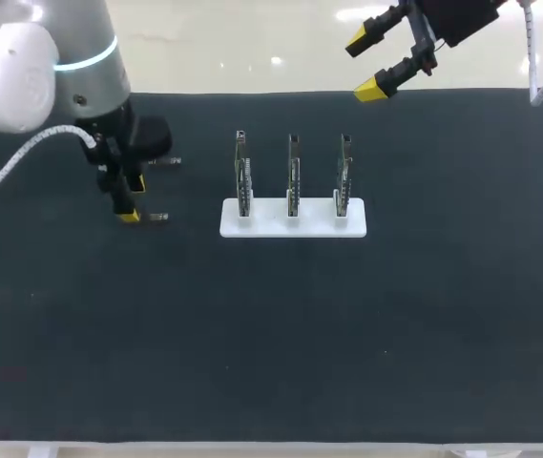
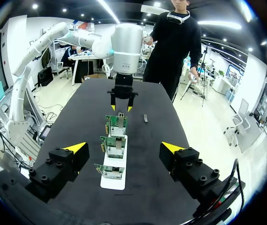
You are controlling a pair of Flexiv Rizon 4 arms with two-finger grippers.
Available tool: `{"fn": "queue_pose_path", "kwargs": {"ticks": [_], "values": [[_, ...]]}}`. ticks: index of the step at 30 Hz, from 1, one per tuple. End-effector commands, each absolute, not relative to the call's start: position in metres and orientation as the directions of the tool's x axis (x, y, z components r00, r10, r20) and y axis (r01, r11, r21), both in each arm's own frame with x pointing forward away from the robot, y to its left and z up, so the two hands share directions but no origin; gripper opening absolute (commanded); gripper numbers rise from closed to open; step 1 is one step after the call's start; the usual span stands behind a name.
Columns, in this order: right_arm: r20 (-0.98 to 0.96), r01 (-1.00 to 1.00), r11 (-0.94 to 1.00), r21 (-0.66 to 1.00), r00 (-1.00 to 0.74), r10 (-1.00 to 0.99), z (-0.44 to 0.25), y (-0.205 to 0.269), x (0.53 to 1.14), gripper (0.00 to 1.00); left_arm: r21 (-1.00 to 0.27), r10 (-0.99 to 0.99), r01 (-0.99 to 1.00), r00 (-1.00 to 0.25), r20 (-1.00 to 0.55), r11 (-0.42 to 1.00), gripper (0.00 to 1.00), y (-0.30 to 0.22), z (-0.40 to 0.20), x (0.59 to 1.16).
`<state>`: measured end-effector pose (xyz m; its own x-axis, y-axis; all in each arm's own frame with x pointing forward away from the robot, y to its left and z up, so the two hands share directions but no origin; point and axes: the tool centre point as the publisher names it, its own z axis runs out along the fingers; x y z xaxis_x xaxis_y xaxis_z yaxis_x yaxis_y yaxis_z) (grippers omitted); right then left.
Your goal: Pick up the optical module with the left hand, and insert it into the network port with the right hand.
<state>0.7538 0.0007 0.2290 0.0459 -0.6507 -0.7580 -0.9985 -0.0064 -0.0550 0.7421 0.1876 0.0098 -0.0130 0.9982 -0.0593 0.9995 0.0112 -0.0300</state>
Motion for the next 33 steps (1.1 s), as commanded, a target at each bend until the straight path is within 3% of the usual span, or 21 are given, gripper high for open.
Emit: {"fn": "queue_pose_path", "kwargs": {"ticks": [1, 33], "values": [[-0.759, -0.998, -0.008, -0.055, 0.047, -0.649, 0.2289, 0.0008, 0.7541, 1.00, -0.023, 0.998, 1.000, -0.015, -0.056, 0.013, 1.00, 0.1858, 0.0056, 0.7401], [-0.759, -0.998, -0.008, -0.055, 0.047, -0.649, 0.2289, 0.0008, 0.7541, 1.00, 0.010, 0.999, 1.000, -0.023, -0.045, 0.023, 0.97, 0.1875, -0.0023, 0.7335]]}}
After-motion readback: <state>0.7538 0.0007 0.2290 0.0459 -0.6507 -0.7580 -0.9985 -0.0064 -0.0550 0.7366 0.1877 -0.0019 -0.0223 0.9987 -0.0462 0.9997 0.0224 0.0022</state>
